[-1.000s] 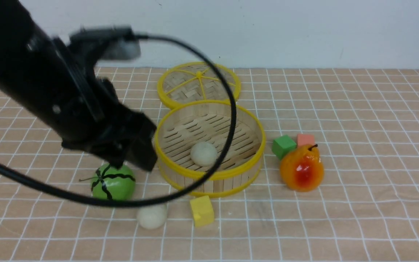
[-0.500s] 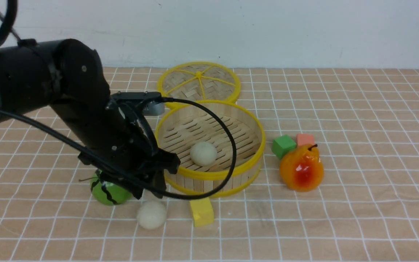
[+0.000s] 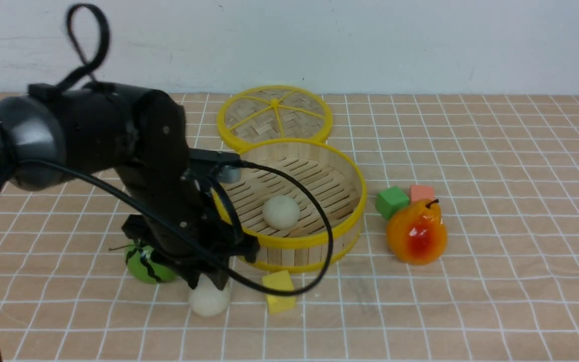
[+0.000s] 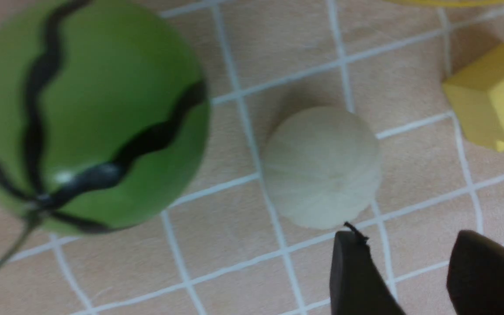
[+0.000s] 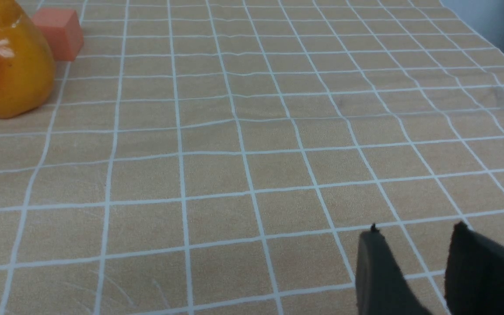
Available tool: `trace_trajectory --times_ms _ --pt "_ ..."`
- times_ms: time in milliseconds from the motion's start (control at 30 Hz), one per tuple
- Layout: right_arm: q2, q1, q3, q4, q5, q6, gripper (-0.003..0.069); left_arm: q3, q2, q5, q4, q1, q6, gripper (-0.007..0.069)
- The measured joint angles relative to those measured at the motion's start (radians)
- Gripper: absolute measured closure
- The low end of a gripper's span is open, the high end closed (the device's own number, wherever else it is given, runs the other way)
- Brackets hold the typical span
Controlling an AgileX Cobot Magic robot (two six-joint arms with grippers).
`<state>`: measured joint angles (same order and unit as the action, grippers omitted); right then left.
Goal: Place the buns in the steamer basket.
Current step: Use the left arm to grab a steamed stuffed bun
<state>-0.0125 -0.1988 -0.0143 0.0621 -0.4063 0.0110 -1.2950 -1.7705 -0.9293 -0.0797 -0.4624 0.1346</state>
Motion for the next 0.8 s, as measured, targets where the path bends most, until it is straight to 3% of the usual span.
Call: trace_trajectory --times_ms 133,533,633,800 --pt "0.0 0.0 0.0 0.0 0.0 0.0 0.0418 0.0 -0.039 0.022 0.063 -0.017 0.097 0.0324" --pt "0.0 0.0 0.0 0.0 0.0 0.0 0.0418 -0.001 -0.107 0.108 0.088 -0.017 0.121 0.0345" --pt "0.0 0.0 0.0 0.0 0.0 0.0 0.0418 -0.002 -0.122 0.11 0.088 -0.017 0.121 0.0403" --pt "0.0 0.0 0.0 0.0 0.0 0.0 0.0418 -0.029 -0.127 0.083 0.088 -0.017 0.122 0.0579"
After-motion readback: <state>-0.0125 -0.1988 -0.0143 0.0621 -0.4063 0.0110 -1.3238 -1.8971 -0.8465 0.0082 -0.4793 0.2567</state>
